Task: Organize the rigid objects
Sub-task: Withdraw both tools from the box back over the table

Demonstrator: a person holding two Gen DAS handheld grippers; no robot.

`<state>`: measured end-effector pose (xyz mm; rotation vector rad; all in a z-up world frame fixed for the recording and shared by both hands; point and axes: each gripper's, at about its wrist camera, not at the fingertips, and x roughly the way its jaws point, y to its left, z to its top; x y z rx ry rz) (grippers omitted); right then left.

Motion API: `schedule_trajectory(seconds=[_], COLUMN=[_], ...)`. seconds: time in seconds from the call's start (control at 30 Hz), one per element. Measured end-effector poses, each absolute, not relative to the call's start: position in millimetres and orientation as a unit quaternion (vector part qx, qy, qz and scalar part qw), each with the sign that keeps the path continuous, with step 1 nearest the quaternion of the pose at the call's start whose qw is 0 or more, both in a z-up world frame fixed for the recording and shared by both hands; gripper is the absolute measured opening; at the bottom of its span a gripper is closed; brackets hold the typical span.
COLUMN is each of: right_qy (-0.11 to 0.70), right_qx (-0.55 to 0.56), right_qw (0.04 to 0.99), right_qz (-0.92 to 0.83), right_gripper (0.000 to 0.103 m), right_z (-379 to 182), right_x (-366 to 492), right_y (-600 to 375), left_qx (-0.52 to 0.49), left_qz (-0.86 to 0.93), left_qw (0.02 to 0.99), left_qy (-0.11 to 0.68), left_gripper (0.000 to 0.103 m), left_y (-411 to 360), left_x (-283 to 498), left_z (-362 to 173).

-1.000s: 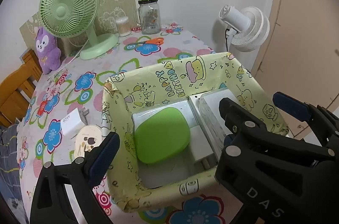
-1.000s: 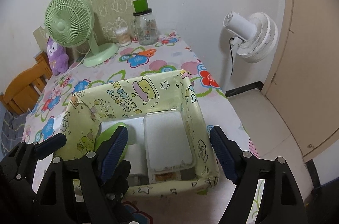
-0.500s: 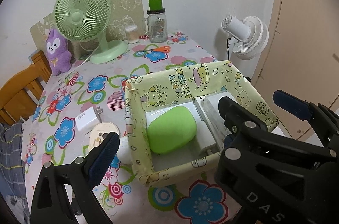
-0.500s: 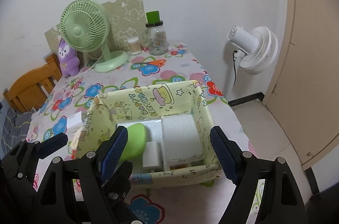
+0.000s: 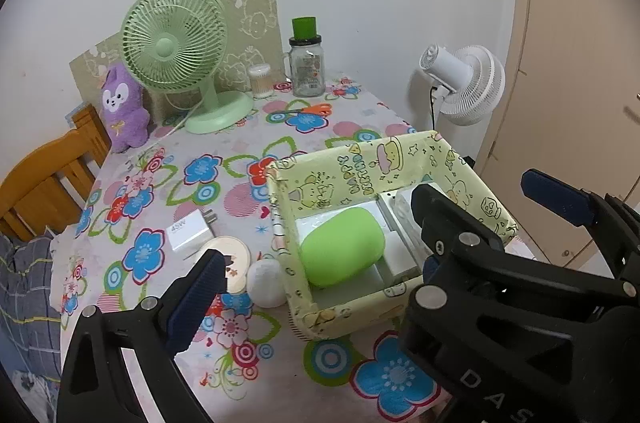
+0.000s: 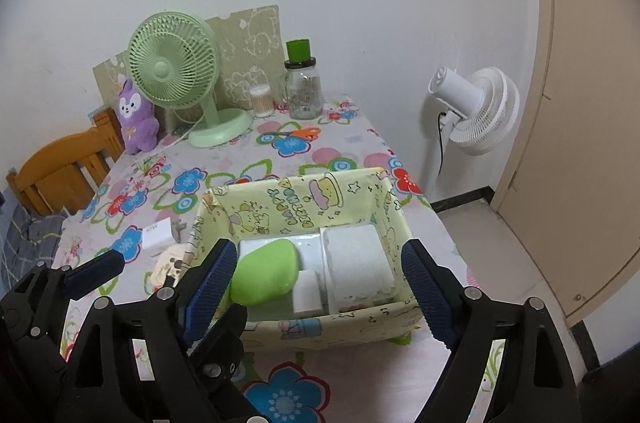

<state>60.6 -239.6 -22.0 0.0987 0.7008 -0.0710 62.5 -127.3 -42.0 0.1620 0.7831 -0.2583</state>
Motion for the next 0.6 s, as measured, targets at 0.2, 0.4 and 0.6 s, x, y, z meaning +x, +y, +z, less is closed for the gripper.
schedule_trajectory(seconds=[0.2,0.4,0.6], right_qy=[0.337,0.32,0.32], right_qx=[0.041,0.035,0.03], right_qw=[0.94,0.947,0.947], right_qz=[-0.024,-0.021,-0.01], right_gripper=[0.089,0.095,0.098], right_z=[-15.5,-11.0,-7.4], right_x=[55.7,51.1,49.7], right_y=[-224.4,-208.8,-192.6], left_qx=[0.072,0.06,0.046], left_qz=[-0.121,-0.111,-0.113], left_qw=[0.917,0.921,0.923], left_qy=[0.374,0.369,0.365], left_gripper=[0.102,0.103,0.103], left_y=[-111.0,-90.9,-75.6], left_x=[57.3,52.4,47.7], left_z=[-36.8,-32.9,-30.5])
